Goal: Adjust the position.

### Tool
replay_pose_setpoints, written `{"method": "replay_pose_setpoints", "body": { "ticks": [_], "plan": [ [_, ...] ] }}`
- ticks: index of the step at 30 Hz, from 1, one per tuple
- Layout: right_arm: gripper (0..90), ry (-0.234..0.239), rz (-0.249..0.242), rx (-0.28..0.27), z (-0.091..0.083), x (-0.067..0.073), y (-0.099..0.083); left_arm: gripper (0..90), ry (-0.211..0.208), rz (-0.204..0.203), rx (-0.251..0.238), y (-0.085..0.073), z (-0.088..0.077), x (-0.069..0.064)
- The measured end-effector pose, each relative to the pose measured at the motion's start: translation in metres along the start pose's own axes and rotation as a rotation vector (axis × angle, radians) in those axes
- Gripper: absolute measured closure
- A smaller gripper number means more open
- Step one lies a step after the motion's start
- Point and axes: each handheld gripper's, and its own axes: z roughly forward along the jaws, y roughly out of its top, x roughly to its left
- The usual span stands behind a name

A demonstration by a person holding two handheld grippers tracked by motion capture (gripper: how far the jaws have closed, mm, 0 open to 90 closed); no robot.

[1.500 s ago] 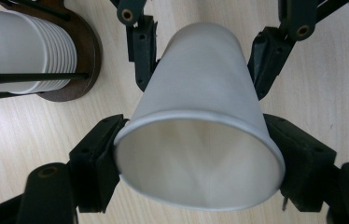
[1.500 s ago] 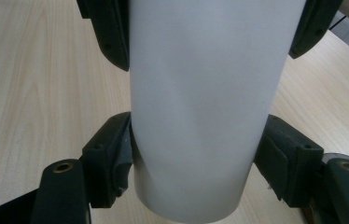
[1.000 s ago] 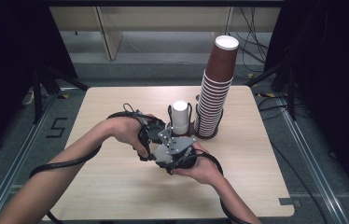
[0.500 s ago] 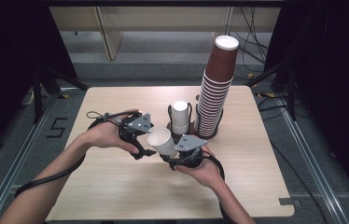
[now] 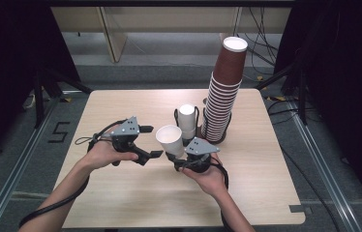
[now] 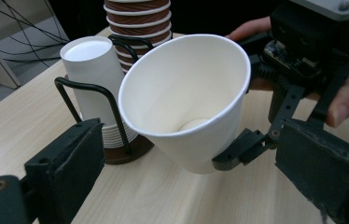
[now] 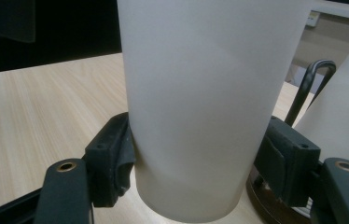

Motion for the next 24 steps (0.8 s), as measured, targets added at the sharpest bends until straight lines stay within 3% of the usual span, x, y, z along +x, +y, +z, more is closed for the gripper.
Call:
{"method": "replay_pose_setpoints", "body": {
  "ticks": [9,11,13,15,24],
  "plan": [
    [33.5,-0.034,0.056,-0.021,-0.002,0.0,0.0,7.0,0.053,-0.072,-0.141,-0.013,0.005,-0.01],
    [33.5,-0.052,0.041,-0.046,-0.002,-0.001,0.0,6.8,0.067,-0.095,-0.169,-0.014,0.007,-0.012],
    [33.6,-0.049,0.062,-0.069,0.0,0.001,0.001,6.4,0.072,-0.134,-0.199,-0.014,0.009,-0.013],
    [33.5,-0.057,0.071,-0.061,0.0,0.002,0.001,6.3,0.07,-0.164,-0.234,-0.014,0.011,-0.014],
    [33.6,-0.086,0.077,-0.08,0.005,0.008,0.004,4.6,0.108,-0.2,-0.264,-0.012,0.02,-0.016]
  ]
}}
